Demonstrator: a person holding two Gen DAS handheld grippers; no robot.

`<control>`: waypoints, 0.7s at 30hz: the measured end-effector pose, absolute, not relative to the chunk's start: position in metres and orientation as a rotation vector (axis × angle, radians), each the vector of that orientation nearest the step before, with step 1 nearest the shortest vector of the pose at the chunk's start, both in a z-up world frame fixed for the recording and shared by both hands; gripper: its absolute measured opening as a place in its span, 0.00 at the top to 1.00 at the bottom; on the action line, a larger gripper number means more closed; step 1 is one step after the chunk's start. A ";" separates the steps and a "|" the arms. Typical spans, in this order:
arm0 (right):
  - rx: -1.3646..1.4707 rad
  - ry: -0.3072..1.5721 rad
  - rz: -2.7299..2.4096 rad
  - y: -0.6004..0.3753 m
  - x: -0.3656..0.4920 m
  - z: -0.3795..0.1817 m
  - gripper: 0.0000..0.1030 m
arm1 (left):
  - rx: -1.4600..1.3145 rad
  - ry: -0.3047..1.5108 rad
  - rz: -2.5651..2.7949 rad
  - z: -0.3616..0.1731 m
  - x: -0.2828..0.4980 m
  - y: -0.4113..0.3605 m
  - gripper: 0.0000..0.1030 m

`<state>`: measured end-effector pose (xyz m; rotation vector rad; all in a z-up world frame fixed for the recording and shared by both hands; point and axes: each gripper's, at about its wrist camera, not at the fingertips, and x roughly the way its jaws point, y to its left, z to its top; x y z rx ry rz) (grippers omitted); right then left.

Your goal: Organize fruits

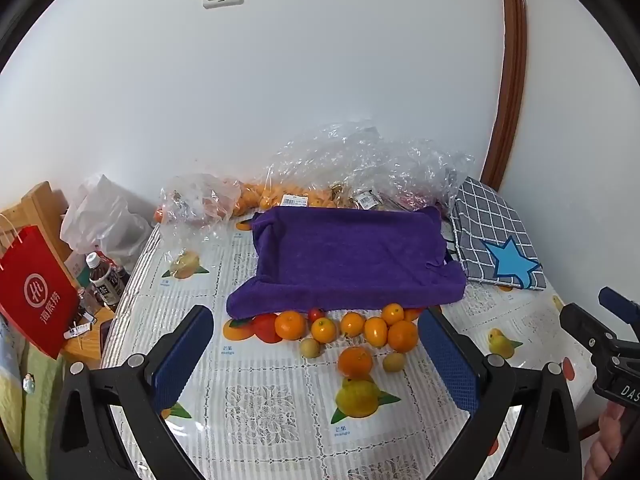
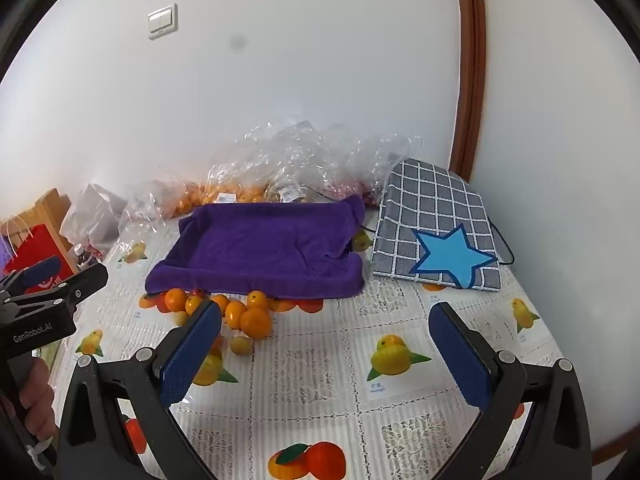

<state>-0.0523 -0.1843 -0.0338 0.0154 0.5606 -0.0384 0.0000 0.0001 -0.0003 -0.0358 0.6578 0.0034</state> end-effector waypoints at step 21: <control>0.066 0.566 -0.020 -0.183 -0.059 -0.032 0.01 | -0.051 0.651 0.002 0.005 0.001 0.004 0.00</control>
